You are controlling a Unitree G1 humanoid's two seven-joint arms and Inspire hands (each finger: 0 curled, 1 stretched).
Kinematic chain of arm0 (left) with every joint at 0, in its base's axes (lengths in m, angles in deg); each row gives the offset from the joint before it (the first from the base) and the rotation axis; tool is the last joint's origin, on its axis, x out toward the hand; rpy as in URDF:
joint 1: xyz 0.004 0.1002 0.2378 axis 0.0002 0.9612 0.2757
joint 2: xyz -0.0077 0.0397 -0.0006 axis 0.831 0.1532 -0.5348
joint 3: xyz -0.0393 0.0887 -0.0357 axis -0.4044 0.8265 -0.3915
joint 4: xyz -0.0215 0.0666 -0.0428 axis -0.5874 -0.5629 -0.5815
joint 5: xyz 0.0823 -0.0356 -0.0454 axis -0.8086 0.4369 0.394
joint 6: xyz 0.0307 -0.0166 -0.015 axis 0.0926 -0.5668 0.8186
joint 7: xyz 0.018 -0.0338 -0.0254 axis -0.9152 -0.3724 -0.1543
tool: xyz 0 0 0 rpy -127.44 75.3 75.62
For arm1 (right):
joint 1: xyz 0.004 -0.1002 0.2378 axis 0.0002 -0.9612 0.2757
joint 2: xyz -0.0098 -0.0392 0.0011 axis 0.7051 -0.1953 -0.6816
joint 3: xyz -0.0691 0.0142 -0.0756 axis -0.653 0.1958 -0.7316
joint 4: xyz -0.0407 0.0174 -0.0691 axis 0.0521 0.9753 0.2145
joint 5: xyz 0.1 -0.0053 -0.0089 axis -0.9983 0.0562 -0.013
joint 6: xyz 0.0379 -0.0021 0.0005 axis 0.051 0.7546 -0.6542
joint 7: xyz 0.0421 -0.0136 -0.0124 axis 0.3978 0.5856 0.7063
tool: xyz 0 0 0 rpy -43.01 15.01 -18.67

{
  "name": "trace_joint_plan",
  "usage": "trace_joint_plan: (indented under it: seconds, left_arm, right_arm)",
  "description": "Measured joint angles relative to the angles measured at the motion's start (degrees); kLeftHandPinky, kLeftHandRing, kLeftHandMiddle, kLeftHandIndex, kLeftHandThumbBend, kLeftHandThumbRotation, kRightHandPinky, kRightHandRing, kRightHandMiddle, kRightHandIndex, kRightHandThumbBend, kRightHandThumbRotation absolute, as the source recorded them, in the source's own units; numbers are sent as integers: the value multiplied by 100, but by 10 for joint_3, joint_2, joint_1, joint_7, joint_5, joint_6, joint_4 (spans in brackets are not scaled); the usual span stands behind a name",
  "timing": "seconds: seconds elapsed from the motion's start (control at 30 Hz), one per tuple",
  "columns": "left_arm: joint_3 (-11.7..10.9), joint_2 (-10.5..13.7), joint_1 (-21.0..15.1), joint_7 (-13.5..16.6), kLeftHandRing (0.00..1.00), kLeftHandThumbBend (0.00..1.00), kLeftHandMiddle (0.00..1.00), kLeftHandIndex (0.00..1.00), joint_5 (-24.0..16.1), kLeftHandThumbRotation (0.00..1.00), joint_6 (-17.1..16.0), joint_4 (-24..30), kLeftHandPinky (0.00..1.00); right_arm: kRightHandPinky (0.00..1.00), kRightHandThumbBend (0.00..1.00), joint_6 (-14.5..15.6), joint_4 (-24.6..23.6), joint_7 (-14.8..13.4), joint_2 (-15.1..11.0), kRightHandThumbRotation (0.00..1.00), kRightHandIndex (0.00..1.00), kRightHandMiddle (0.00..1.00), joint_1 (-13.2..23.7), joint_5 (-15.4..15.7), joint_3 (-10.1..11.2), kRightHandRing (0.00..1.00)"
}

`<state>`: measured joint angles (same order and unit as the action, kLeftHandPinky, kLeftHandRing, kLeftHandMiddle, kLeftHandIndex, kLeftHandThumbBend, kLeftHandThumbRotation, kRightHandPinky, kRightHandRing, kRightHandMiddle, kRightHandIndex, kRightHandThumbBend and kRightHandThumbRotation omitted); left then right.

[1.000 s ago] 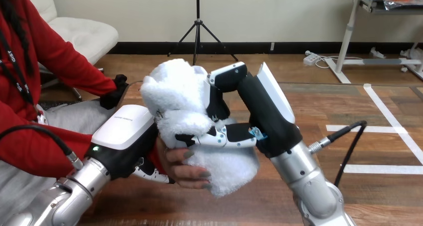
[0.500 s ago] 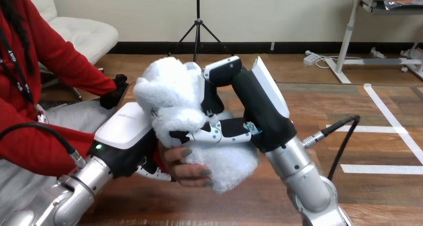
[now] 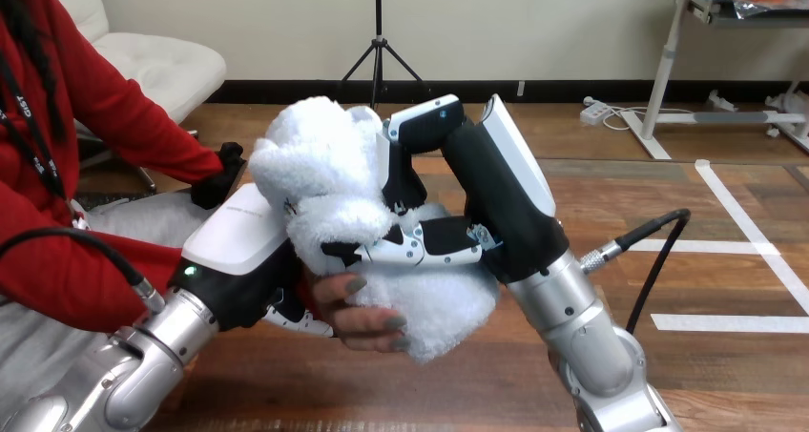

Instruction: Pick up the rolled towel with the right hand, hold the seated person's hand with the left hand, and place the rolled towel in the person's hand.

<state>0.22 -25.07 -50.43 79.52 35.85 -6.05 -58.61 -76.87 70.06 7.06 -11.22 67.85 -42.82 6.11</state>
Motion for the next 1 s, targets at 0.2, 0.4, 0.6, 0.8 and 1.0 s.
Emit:
trace_joint_plan:
  seconds: [0.2,0.4,0.6,0.8,1.0]
  left_arm:
    - [-3,-8,0,-8,38,83,43,55,12,10,0,4,33]
    - [-5,-16,0,-11,41,72,46,53,26,3,-4,6,37]
    - [-8,-18,0,-10,45,74,50,54,29,3,-18,7,40]
    - [-8,-22,0,-10,45,83,51,55,28,9,-28,14,41]
    - [-8,-28,-3,-10,45,93,52,61,31,24,-43,17,40]
  right_arm:
    - [4,61,-3,7,21,0,0,11,12,6,-29,-1,8]
    - [7,68,-4,16,59,1,0,15,16,10,-77,-3,12]
    - [13,76,-5,22,104,1,1,23,23,12,-128,-4,18]
    - [25,83,-5,28,157,1,8,34,33,17,-182,-3,28]
    - [37,86,-3,31,228,3,16,45,44,26,-244,-3,40]
